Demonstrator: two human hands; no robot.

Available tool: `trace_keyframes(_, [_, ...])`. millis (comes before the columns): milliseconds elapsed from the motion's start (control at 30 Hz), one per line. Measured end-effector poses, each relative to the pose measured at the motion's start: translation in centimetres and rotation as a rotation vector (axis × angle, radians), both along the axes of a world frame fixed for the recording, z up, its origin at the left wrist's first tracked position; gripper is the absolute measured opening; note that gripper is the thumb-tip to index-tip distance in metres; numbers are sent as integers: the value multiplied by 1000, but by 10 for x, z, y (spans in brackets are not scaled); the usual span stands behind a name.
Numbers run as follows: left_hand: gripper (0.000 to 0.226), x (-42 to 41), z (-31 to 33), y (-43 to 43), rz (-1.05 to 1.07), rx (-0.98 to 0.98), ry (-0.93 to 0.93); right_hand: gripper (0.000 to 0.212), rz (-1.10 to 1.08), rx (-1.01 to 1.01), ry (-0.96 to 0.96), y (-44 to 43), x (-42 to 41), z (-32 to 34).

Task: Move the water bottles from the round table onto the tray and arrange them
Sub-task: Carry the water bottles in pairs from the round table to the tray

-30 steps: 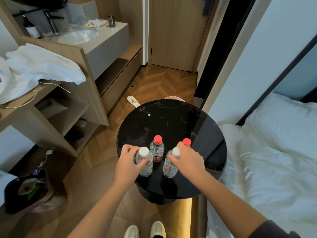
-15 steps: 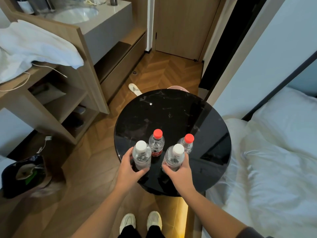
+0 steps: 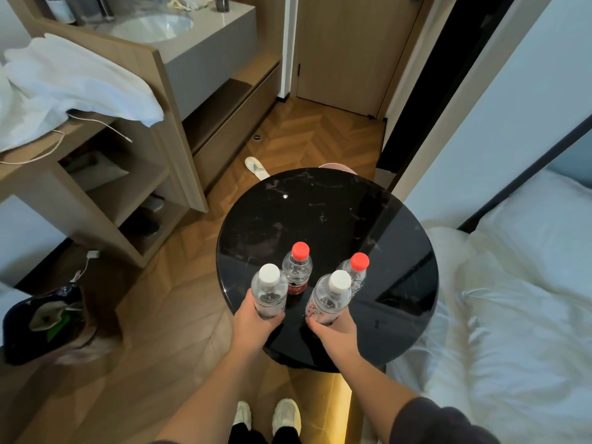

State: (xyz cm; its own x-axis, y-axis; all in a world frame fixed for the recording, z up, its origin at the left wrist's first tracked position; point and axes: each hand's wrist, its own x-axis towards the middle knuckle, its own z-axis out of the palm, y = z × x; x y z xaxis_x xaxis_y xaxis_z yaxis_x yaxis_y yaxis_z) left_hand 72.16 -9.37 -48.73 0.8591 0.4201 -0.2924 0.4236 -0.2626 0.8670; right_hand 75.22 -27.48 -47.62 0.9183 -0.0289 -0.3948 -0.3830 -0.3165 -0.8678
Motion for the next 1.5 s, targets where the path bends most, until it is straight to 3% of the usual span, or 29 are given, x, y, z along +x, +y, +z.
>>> trace_keyframes(367, [64, -18, 61, -3, 95, 3, -83, 57, 193, -24, -152, 4, 5, 50])
trace_keyframes(567, [63, -40, 108, 17, 259, 42, -145, 70, 338, 29, -308, 32, 1, 99])
trace_keyframes(700, [51, -70, 136, 37, 343, 146, -221, 76, 414, 113, -301, 63, -8, 123])
trace_keyframes(900, [57, -146, 180, 63, 631, 147, -390, 54, 586, 163, -452, 123, -45, 153])
trace_keyframes(1067, [60, -229, 205, 84, 811, 138, -423, 51, 755, 239, -399, 173, -99, 175])
trace_keyframes(1267, [55, -341, 237, 99, 1033, 285, -442, 51, 915, 459, -256, 225, -186, 206])
trace_keyframes(1500, [54, -461, 256, 92, 1400, 393, -484, 59, 1251, 549, -278, 292, -281, 230])
